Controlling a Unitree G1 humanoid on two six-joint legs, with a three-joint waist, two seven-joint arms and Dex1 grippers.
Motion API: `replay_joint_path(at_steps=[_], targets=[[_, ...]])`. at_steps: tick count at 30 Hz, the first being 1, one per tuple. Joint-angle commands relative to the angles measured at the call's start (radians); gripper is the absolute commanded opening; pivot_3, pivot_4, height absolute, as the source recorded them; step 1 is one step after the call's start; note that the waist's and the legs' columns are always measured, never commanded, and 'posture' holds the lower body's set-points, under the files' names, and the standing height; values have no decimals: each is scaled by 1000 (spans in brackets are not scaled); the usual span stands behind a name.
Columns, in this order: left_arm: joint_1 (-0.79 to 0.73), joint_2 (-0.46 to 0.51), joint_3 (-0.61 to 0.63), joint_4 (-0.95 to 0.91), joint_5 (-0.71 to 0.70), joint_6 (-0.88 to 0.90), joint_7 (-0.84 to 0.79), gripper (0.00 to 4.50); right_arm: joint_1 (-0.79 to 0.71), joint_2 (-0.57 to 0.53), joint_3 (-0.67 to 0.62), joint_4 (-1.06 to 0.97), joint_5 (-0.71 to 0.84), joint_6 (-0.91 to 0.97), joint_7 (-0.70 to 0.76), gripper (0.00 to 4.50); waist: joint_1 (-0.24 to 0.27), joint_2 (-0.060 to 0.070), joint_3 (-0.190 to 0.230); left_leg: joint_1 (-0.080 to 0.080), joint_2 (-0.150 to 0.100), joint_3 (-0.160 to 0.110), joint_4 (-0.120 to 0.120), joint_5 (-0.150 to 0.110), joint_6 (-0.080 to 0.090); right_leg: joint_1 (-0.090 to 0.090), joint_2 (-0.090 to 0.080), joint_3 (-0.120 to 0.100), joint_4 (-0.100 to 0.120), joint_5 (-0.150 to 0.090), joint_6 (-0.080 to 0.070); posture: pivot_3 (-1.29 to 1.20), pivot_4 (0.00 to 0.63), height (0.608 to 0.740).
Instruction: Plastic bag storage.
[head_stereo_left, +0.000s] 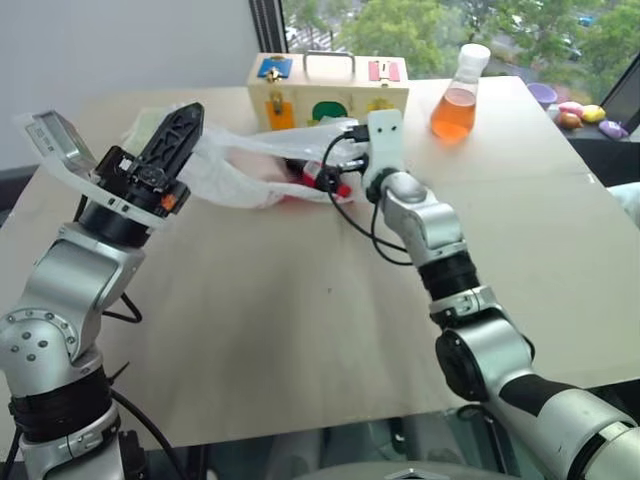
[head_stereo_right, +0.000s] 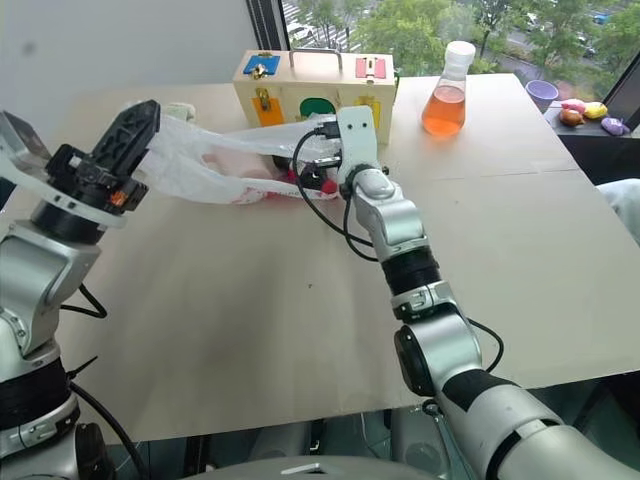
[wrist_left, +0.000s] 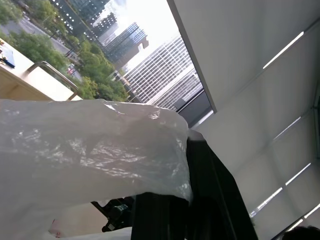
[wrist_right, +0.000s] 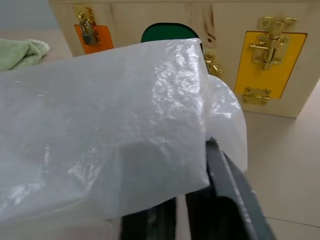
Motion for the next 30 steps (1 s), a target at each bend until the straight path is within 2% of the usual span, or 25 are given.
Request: replay_joint_path(at_steps=[1,3,10,14,20,26,30], targets=[[-42,-12,40,-12,-6,-61,36,0,52,-67,-6,-200,100,65,177,33,6,0,0,-1,0,-1,0,0,0,0,0,-1,-1,0,0,0,150,740],[-56,-16,45,1,-3,-74,44,0,93,-117,-6,-298,160,134,267,33,11,0,0,-3,-1,-4,1,0,0,0,-1,-4,-2,0,0,0,150,740],[-79,-22,57,36,-4,-92,50,0,131,-222,-117,-449,314,327,306,33,4,1,1,-5,-1,-5,1,0,0,-1,-1,-5,-2,0,0,0,150,740],[-91,-17,50,59,2,-82,44,0,225,-337,12,-597,332,400,436,33,5,1,1,-5,-1,-5,1,0,0,-1,-1,-5,-2,0,0,0,150,740],[-105,-12,46,81,5,-61,37,0,305,-357,45,-750,464,462,539,33,0,1,1,-6,-1,-5,1,0,0,-3,-1,-5,-2,0,0,0,150,740],[-110,7,76,97,-23,-32,4,0,268,-321,-165,-761,704,516,518,33,7,1,1,-7,-2,-6,3,0,0,-2,-1,-5,-1,0,0,0,150,740],[-202,53,90,144,-8,-35,-28,0,166,-336,-321,-685,859,532,452,33,8,1,3,-8,-2,-6,3,0,0,-3,-1,-6,-1,0,0,0,150,740]])
